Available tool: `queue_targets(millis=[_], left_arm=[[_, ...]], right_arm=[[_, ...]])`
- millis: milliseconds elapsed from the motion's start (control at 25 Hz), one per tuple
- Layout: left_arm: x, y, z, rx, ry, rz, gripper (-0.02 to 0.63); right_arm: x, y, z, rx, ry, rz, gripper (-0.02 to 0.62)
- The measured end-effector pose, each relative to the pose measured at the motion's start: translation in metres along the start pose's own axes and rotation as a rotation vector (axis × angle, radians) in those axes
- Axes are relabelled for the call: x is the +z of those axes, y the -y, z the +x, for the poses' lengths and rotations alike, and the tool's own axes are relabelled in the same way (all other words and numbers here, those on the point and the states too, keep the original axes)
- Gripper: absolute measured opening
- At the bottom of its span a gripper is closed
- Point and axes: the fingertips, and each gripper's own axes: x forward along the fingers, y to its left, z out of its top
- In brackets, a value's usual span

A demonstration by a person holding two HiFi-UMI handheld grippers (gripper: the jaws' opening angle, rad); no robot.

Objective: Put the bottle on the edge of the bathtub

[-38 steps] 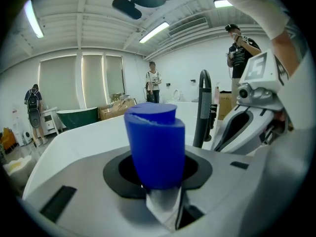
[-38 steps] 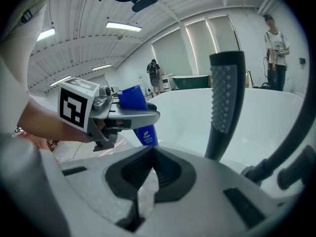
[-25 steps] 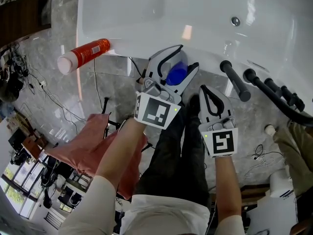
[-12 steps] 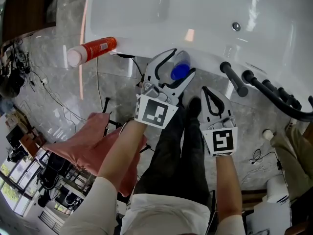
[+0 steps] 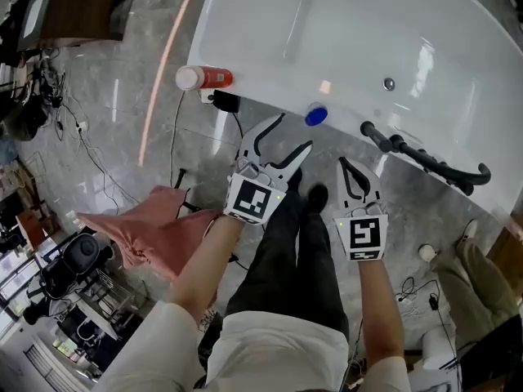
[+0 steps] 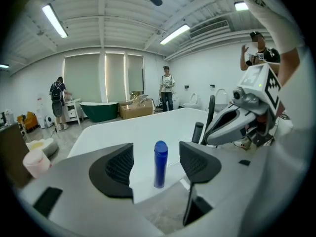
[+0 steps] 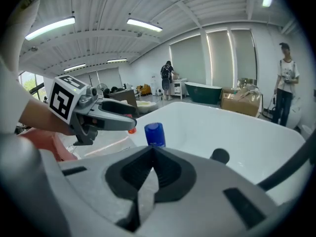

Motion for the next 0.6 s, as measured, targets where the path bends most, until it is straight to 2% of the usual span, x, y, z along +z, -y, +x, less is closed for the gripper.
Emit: queue_targets(millis=[200,360,600], left_arm=[[0.045,0.022,-0.060,0.031,0.010,-0.089,0.258],[0.082,0.018,-0.112,0.085,0.056,-0.166,0.221],[0.111,0.026,-0.197,0.160,0.054,-0.229,0.201]], right_arm=[[0.036,-0.018,-0.054,0.023,0.003,-0.057,0.002],[0.082,-0.036,-0.084,0.049,0.019,-0.112,0.002],[0.124,-0.074,-0.134,0.089,0.038,-0.157,0.002]])
